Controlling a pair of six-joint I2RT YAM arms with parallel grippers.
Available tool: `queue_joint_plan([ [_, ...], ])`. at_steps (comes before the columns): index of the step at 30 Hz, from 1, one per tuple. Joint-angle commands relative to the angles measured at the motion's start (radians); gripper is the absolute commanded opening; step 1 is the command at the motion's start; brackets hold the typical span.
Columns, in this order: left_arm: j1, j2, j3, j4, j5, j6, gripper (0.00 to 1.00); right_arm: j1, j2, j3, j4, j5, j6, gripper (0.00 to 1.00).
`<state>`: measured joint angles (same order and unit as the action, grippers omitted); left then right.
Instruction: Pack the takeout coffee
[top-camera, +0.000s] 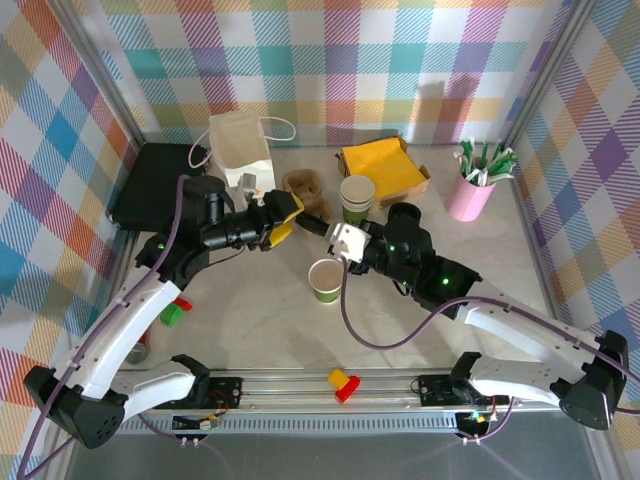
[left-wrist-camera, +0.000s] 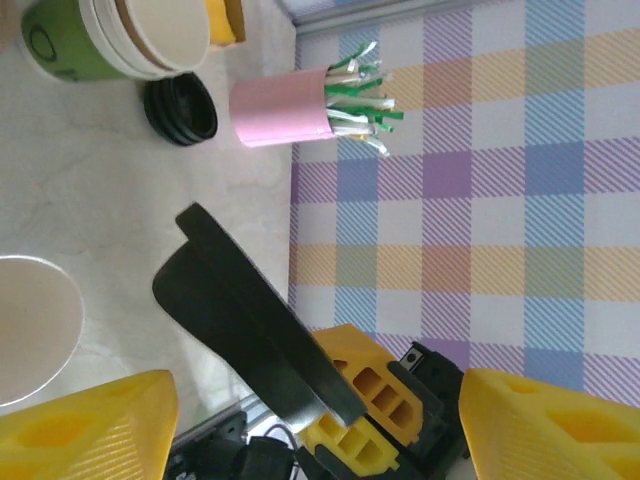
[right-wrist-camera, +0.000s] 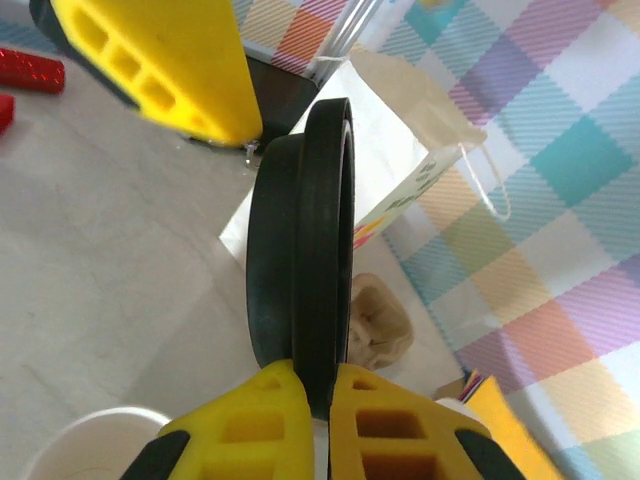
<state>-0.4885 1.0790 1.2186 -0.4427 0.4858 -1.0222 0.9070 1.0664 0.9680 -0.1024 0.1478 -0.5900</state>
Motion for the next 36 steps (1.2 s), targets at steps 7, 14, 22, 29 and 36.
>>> queue_joint_plan([
  [7,0.019,-0.060,0.115,-0.249,-0.156,0.235,0.75,-0.204,-0.019,0.182,-0.358,-0.313,0.670,0.00],
  [14,0.019,-0.088,0.048,-0.223,-0.143,0.271,0.73,-0.385,0.017,0.165,-0.414,-0.714,1.006,0.00],
  [22,0.019,-0.094,-0.043,-0.207,-0.124,0.253,0.70,-0.431,0.073,0.043,-0.401,-0.880,1.172,0.00],
  [29,0.019,-0.105,-0.083,-0.207,-0.131,0.246,0.68,-0.436,0.099,-0.079,-0.292,-0.905,1.283,0.00],
  [36,0.019,-0.109,-0.105,-0.177,-0.116,0.216,0.59,-0.437,0.147,-0.109,-0.247,-0.906,1.309,0.00],
])
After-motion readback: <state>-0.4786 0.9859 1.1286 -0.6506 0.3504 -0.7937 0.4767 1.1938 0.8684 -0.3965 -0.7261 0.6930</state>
